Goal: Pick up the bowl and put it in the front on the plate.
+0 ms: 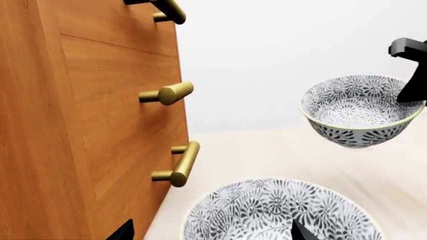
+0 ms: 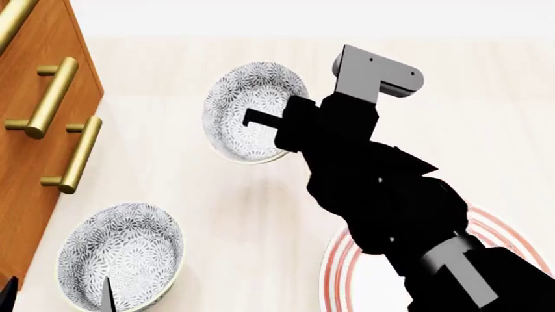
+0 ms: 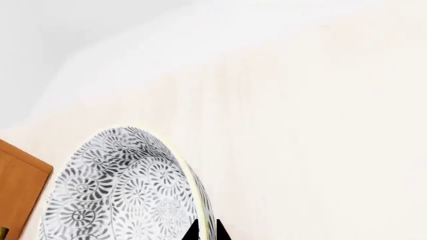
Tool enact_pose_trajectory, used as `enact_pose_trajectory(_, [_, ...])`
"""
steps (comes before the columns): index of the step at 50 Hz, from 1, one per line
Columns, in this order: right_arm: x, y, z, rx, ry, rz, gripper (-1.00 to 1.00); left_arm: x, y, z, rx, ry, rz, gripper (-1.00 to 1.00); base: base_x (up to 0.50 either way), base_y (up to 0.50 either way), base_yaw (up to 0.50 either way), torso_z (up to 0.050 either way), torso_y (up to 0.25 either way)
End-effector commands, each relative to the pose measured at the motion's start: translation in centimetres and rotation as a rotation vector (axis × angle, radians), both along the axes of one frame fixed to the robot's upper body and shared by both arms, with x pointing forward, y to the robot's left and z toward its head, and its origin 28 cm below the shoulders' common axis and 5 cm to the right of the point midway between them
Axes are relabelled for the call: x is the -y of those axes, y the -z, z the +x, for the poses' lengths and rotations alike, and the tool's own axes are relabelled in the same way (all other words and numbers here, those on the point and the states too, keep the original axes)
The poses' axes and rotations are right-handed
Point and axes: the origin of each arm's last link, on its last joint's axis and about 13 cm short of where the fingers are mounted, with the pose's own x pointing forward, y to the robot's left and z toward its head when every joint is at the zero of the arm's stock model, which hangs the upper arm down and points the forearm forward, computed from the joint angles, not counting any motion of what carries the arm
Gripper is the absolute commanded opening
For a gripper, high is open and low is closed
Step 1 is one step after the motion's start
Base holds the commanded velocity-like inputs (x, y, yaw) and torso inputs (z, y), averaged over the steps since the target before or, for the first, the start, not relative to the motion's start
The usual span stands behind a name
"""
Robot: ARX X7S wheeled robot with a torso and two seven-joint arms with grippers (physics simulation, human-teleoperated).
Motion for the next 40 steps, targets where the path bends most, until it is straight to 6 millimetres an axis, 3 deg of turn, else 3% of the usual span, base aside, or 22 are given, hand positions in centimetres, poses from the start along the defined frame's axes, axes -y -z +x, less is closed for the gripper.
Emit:
enact_pose_trajectory(1, [0.9,-3.2,-0.8,0.106,-0.017,0.016,-1.0,0.1,-0.1,0.0,0.015,0.012,-0.006,1.0,0.0,0.0,0.0,0.0,0.0])
enact_pose_trajectory(18, [6.2,-5.9,-5.3,0.218,-0.006,-0.023,-1.0,0.2,0.0,-0.1,0.008,0.017,-0.006,1.0,0.0,0.0,0.0,0.0,0.0])
enact_pose_trajectory(24, [8.8,-6.0,-9.0,0.258,-0.024,-0.066,-1.0,0.4,0.1,-0.1,0.0,0.024,-0.01,1.0,0.0,0.0,0.0,0.0,0.0])
enact_pose_trajectory(37, [13.7,-6.7,-13.8,0.335,0.021,-0.143,-1.0,0.6,0.2,0.0,-0.009,0.033,-0.008,1.0,0.0,0.0,0.0,0.0,0.0])
enact_pose_trajectory(40, [14.4,-6.0,-14.9,0.329,-0.006,-0.159,-1.0,0.6,0.2,-0.1,-0.008,0.035,-0.006,1.0,0.0,0.0,0.0,0.0,0.0])
